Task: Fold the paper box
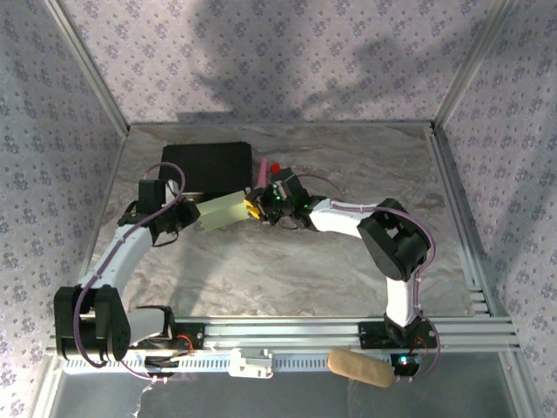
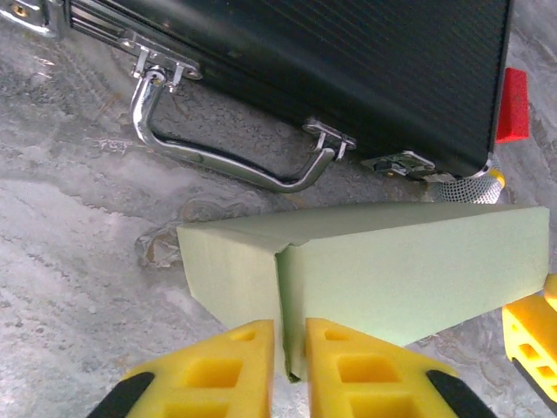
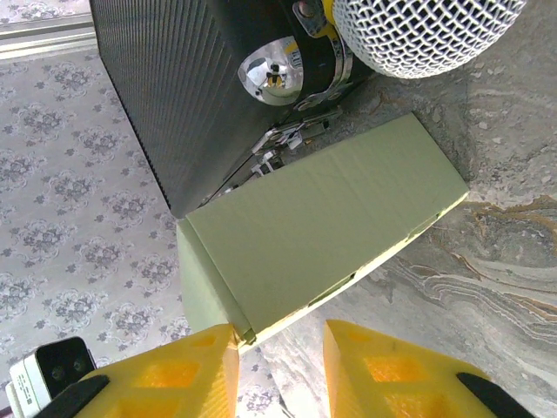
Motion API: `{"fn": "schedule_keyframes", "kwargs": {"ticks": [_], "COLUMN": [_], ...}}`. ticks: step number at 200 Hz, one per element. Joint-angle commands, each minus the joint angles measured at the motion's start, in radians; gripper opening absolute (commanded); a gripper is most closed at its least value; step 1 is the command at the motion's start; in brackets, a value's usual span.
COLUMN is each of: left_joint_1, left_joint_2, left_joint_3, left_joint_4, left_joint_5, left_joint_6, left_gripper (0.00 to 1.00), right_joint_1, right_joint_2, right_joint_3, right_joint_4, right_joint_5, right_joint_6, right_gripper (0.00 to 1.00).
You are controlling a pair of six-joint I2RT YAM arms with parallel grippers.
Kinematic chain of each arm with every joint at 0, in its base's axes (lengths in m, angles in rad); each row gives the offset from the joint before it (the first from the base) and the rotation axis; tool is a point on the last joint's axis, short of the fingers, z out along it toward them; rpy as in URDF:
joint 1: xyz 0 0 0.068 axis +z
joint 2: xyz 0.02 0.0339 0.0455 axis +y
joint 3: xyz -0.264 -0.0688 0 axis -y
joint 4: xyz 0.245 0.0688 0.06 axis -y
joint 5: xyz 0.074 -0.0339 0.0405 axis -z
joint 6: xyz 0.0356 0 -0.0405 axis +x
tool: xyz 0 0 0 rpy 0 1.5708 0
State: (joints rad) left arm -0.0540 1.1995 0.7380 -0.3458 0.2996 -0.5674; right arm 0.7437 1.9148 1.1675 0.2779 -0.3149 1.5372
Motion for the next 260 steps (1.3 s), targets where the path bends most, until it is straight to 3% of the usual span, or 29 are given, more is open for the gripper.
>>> {"fn": "schedule_keyframes", "kwargs": {"ticks": [1,55,95,113,166,195,223,246,260], "left_joint_1": [0.006,0.005,-0.012,-0.039,-0.139,-0.188,-0.213,-0.193,-0.139], "left_joint_2": [0.013,-0.018,-0.056,-0.067,-0.105,-0.134,-0.176,-0.188,-0.153], "left_joint_3": [-0.038,-0.039,-0.053,-0.066,-0.117,-0.133,-0.156,-0.098,-0.077], "left_joint_4": [0.005,-0.006,0.009,0.018,0.056,0.054,0.051,-0.030,-0.030], "left_joint_5": [0.018,0.039,0.077,0.076,0.037,0.017,-0.005,-0.062,-0.024], "left_joint_6": [0.003,-0.001,-0.037,-0.056,-0.119,-0.141,-0.163,-0.129,-0.111], "left_gripper": [0.11,0.07,0.08,0.08,0.08,0.08,0.09,0.22,0.29], "right_joint_1": [-0.010,0.002,0.085,0.107,0.115,0.126,0.113,0.073,0.038], "right_joint_2": [0.019,-0.074,-0.111,-0.062,0.014,-0.099,-0.229,-0.284,-0.263], "right_joint_3": [-0.025,-0.019,0.127,0.183,0.185,-0.033,-0.134,-0.142,-0.084], "right_joint_4": [-0.111,-0.143,-0.327,-0.358,-0.282,-0.162,-0.224,-0.285,-0.341], "right_joint_5": [0.012,0.070,0.187,0.178,0.164,0.232,0.282,0.303,0.285], "right_joint_6": [0.010,0.003,-0.024,0.020,0.120,0.180,0.134,0.019,-0.156], "right_gripper": [0.31,0.39,0.69,0.77,0.80,0.78,0.77,0.74,0.72]}}
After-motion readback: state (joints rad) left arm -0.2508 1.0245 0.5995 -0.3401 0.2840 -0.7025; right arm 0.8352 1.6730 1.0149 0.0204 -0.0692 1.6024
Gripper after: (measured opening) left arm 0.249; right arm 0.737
